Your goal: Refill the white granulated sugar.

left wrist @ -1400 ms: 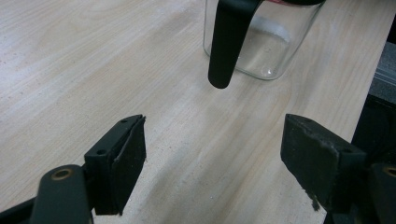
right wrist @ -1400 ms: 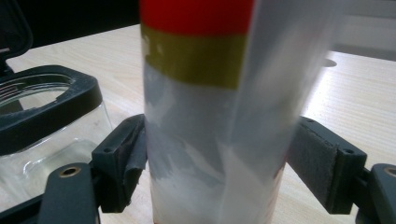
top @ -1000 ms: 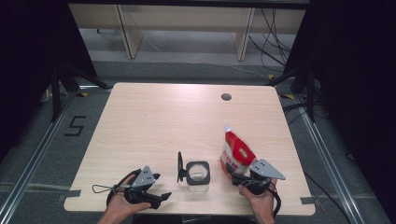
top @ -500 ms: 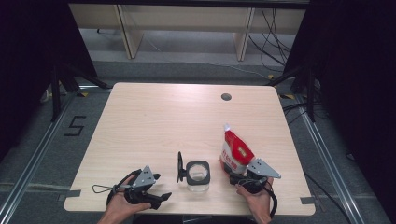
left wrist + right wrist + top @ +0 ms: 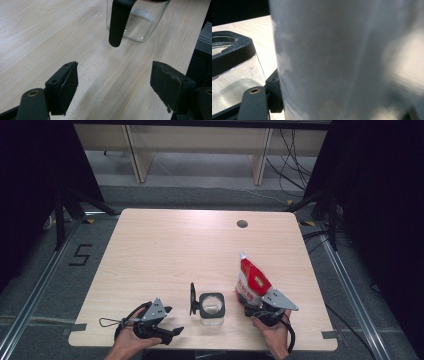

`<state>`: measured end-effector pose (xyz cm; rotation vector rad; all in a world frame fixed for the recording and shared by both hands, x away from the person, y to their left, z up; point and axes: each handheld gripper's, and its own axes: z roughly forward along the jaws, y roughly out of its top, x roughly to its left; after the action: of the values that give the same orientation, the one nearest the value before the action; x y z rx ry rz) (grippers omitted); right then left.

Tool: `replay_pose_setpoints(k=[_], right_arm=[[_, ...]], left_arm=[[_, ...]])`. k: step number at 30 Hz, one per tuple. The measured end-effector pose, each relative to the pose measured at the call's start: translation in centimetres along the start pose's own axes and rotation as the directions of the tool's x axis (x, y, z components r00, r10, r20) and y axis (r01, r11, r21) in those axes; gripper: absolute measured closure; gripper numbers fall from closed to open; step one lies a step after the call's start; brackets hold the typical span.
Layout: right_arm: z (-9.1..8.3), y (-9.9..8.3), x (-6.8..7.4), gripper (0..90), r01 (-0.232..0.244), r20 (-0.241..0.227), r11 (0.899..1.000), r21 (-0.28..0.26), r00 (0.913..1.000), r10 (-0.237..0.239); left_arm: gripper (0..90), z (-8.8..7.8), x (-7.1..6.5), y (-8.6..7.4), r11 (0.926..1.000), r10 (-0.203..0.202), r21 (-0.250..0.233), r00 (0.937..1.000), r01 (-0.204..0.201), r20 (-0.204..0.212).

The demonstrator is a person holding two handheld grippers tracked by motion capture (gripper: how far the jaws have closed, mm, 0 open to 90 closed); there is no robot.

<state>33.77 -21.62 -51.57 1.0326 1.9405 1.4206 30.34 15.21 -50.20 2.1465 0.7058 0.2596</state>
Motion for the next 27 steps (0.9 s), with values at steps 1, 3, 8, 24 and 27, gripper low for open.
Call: replay_pose_setpoints(k=[1,3,8,24,27], right_arm=[[0.06,-0.01,0.0,28.8,-0.009,-0.011,1.0,-0.001,0.9999,0.009],[0.08,0.01,0.03,28.8,-0.004,0.0,1.0,0.007,1.0,0.004],[0.05,0.06,0.06,29.2,-0.007,0.004,1.0,0.017,1.0,0.007],[-0.08,0.53,0.29,39.1,0.004,-0.002,0.998,0.056,1.0,-0.004],[-0.21,0.65,0.32,39.6,0.026,-0.022,0.997,0.066,0.9995,-0.025]], left_arm=[[21.9,0.0,0.0,0.0,1.0,0.0,0.0,1.0,0.0,0.0],[21.9,-0.04,0.11,0.02,0.9999,0.012,0.006,0.9999,-0.012,-0.002],[22.0,0.01,0.13,-0.04,1.0,0.003,0.009,0.9999,-0.003,-0.011],[22.6,-0.09,0.15,-0.04,1.0,0.001,0.004,1.0,-0.001,-0.008],[22.6,-0.13,0.21,-0.01,1.0,0.006,0.006,0.9999,-0.006,-0.01]])
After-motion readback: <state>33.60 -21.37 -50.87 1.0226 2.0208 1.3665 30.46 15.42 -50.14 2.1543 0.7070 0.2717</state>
